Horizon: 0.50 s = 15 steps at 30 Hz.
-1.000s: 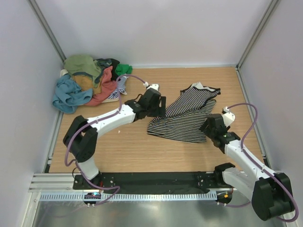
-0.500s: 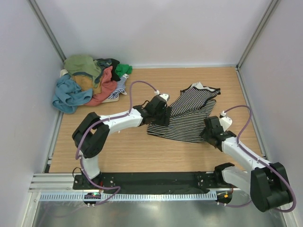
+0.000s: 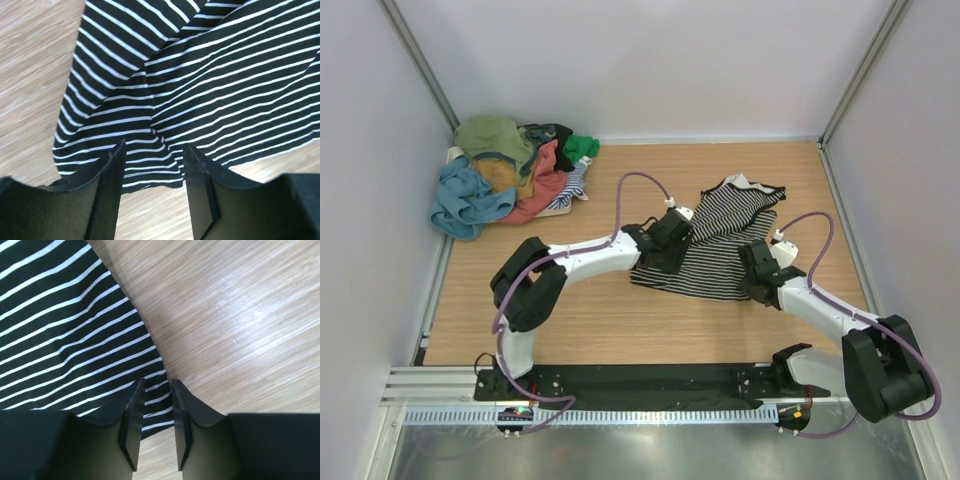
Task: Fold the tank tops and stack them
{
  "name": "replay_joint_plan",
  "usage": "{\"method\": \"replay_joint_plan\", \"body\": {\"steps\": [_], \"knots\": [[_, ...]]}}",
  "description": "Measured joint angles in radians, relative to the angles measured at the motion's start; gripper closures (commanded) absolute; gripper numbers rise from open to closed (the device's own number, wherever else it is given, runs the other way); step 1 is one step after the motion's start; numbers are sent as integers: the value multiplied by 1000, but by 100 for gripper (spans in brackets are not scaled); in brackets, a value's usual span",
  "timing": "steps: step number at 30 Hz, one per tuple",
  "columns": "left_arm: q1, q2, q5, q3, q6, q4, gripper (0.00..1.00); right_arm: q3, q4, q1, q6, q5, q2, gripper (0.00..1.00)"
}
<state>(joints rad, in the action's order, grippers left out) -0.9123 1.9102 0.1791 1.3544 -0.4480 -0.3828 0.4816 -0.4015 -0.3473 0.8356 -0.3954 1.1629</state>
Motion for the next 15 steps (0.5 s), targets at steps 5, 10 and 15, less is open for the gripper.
{"method": "replay_joint_plan", "body": {"steps": [5,10,15], "knots": [[-15,101,55,104,5,-95,86,27,-8,-30,2,-21,44,99],[14,148,90,121,-2,-159,100,60,-45,-130,10,-53,55,99],[180,82,42,27,-66,-108,100,90,-66,-356,55,-72,38,99]]}}
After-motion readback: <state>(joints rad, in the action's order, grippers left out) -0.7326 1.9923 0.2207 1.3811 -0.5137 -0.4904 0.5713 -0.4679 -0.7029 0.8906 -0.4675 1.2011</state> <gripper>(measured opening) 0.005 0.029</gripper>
